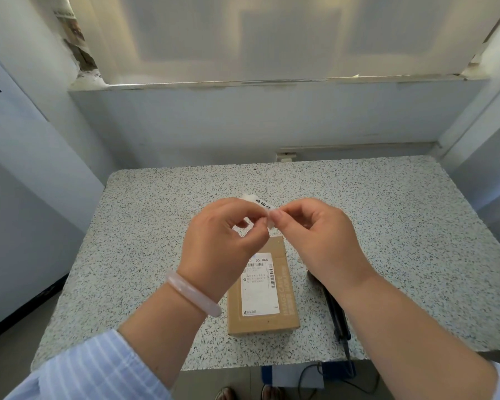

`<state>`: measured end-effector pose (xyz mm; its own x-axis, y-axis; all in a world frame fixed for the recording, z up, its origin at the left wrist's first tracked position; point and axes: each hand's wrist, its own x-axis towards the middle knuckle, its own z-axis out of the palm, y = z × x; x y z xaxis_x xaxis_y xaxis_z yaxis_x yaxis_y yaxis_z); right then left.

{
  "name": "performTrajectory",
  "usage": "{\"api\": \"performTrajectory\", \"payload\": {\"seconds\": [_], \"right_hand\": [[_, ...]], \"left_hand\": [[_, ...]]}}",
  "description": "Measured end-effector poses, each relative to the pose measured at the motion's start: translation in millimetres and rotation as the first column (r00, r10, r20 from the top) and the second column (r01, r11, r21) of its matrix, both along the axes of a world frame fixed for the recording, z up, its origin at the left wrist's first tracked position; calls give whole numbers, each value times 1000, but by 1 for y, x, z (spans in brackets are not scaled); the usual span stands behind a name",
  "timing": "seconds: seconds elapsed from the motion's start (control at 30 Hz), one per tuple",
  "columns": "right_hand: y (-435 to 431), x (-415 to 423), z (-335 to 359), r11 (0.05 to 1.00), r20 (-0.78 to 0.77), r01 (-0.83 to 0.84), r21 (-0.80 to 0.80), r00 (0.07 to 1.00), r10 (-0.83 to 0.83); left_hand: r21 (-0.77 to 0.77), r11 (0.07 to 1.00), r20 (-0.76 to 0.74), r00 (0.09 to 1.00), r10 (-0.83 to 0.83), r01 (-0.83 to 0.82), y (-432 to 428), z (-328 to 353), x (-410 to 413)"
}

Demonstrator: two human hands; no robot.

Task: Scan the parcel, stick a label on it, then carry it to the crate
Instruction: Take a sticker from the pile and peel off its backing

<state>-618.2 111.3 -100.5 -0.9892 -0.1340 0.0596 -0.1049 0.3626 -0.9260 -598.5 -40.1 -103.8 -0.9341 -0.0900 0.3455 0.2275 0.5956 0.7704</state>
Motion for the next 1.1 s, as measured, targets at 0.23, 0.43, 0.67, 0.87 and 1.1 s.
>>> {"api": "performTrajectory", "payload": {"seconds": [0.23,0.43,0.67,0.87,1.1], "right_hand": [[3,-4,-7,1000,67,2,26,998,-4],[-1,-10,-23,999,241,-29,-13,970,31],[-9,-17,-33,999,342,-35,-3,939,34],[-3,-24,-41,994,395,-49,103,918,5],[4,-30,-52,980,504,-100,174,864,-1]], "left_hand": [[185,977,226,972,66,-109,-3,-11,-3],[374,895,448,892,55,-243,-7,-22,-7],[386,885,494,869,40,-260,-16,-31,-9],[383,861,554,829,76,-335,-34,-43,-14],[245,894,628,764,149,-375,-68,-77,-15]]}}
